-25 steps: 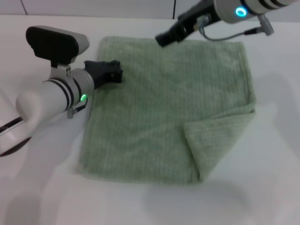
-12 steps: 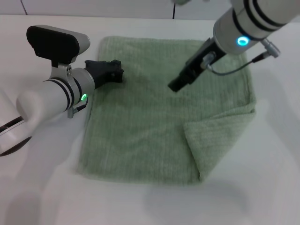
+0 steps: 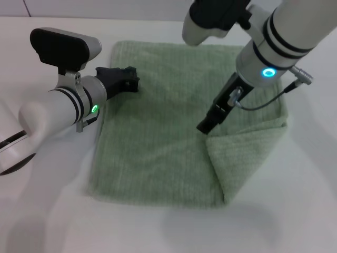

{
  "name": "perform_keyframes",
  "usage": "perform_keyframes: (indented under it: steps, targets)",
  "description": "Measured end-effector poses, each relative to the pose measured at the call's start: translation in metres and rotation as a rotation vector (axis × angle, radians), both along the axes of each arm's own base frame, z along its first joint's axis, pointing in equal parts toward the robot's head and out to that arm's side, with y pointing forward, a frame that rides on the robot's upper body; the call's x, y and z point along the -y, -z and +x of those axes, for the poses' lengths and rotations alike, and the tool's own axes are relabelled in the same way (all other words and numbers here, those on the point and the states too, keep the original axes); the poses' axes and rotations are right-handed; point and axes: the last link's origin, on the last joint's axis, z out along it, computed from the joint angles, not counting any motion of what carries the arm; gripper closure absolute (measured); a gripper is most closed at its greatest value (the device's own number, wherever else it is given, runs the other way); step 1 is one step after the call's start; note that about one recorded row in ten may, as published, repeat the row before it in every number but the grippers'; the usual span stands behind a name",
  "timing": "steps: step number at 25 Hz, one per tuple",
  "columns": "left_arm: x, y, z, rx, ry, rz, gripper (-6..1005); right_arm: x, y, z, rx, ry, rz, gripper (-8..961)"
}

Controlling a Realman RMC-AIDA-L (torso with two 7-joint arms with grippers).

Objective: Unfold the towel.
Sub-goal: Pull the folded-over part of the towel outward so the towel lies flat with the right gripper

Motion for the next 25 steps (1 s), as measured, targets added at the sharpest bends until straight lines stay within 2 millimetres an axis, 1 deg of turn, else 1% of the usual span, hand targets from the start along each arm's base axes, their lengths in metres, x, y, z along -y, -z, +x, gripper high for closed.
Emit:
perform_keyframes:
  steps: [9, 14, 18, 25]
  targets:
    - [-0.001, 0.0, 0.0, -0.003, -0.002, 0.001, 941, 0.01, 0.004, 0.003, 0.03, 0.009, -0.06, 199]
    - [-0.001, 0.0, 0.001, -0.003, -0.002, 0.001, 940, 0.013, 0.009, 0.011, 0.067, 0.02, -0.089, 202]
    - [-0.001, 0.0, 0.001, -0.003, -0.001, 0.001, 939, 0.016, 0.013, 0.011, 0.072, 0.016, -0.108, 205]
    - [-0.001, 0.0, 0.001, -0.003, -0.002, 0.001, 937, 0.016, 0.013, 0.011, 0.072, 0.015, -0.109, 210]
